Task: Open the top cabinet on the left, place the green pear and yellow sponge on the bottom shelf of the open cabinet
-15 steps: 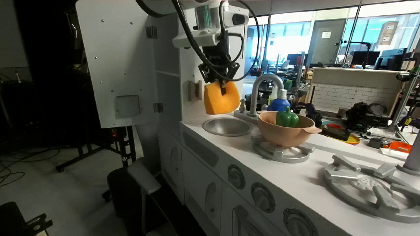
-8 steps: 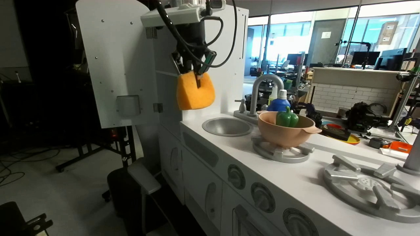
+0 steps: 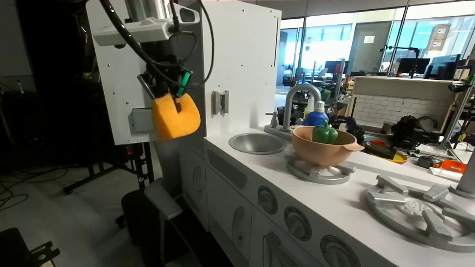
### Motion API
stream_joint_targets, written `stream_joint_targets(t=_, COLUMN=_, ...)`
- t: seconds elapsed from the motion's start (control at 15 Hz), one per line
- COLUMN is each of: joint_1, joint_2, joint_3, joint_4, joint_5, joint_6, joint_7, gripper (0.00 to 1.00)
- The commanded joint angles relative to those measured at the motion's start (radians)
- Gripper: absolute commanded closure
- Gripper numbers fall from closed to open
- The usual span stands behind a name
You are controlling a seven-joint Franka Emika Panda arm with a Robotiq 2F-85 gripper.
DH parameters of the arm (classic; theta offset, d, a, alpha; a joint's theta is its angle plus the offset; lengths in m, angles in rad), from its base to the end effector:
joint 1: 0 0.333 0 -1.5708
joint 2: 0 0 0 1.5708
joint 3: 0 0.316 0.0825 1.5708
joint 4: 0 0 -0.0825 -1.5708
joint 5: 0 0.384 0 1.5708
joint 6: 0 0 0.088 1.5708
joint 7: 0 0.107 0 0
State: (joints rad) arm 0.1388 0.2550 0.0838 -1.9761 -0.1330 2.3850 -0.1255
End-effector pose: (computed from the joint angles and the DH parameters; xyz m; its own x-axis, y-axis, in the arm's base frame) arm 0.6023 0.1329 0.3559 0.8956 0.4224 0.1394 0.4113 -0.9058 0.1021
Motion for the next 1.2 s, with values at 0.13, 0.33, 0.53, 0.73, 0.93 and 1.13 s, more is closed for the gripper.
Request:
stream_joint_targets(t=0.13, joint_1=0.120, joint_2=0.016, joint_3=-0.015, joint_4=-0.101, joint_5=-0.229, joint_6=0.299, joint_7=0.300, gripper=0.97)
stream_joint_targets(t=0.33, joint_1=0.244, joint_2=0.080, joint_3=-0.132, joint_4=-0.064, joint_5=-0.435, joint_6=0.429, joint_7=0.551, gripper=0.97)
stream_joint_targets(t=0.53, joint_1=0.417, joint_2=0.172, joint_3=-0.330, joint_4=0.028, joint_5=-0.605, joint_6=0.532, joint_7=0.803, gripper=0.97)
stream_joint_targets(t=0.73, joint_1=0.615, joint_2=0.297, joint_3=-0.561, joint_4=0.155, joint_5=-0.734, joint_6=0.592, joint_7=1.041, gripper=0.97)
stream_joint_targets(t=0.93, joint_1=0.781, joint_2=0.451, joint_3=-0.740, joint_4=0.260, joint_5=-0.833, joint_6=0.609, joint_7=1.264, gripper=0.97)
stream_joint_targets(t=1.13, joint_1=0.902, joint_2=0.591, joint_3=-0.844, joint_4=0.308, joint_5=-0.915, joint_6=0.602, joint_7=1.471, gripper=0.97)
